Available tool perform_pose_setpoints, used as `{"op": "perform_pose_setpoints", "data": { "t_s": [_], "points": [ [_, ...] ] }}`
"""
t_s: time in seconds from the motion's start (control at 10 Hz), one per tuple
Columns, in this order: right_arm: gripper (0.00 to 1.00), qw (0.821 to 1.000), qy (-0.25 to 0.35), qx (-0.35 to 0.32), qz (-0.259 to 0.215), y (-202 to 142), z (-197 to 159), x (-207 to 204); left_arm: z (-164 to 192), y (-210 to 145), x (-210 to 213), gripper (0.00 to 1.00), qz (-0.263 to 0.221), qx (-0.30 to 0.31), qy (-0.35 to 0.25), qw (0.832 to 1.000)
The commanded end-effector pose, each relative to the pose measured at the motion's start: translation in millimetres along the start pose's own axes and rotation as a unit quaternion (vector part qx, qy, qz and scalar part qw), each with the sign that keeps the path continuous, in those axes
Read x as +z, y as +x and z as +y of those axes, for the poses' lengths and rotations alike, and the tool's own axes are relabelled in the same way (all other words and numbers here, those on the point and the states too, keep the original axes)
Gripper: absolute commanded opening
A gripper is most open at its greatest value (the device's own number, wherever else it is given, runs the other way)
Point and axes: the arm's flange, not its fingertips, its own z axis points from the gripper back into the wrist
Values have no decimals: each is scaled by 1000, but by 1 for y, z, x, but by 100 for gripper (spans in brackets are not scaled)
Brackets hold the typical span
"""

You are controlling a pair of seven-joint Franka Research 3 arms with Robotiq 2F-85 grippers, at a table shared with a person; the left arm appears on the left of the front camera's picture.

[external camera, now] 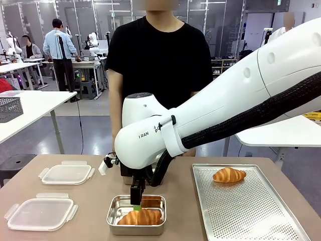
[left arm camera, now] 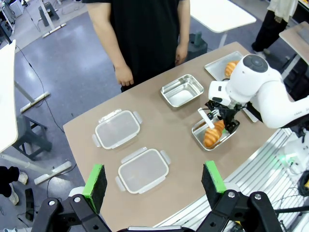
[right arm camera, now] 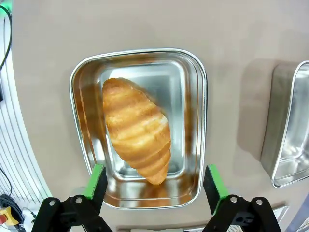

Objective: Place the bread into the airtight container.
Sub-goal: Pick up a Butter Roll and place it into an empty Airtight Container.

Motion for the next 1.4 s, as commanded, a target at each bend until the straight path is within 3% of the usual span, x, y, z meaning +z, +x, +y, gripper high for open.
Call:
{"op": "perform_pose_setpoints", "data": {
  "t_s": [0.0,1.2,1.3],
  "points": [
    [100,1000,0,1,0,1,1,0,0,1,0,100,0,1,0,1000],
    [100,1000,0,0,0,0,0,0,0,1,0,100,0,1,0,1000],
    [100,999,-22,-27,-10,-19,-8,36,0,1,0,100,0,1,0,1000]
  ]
}}
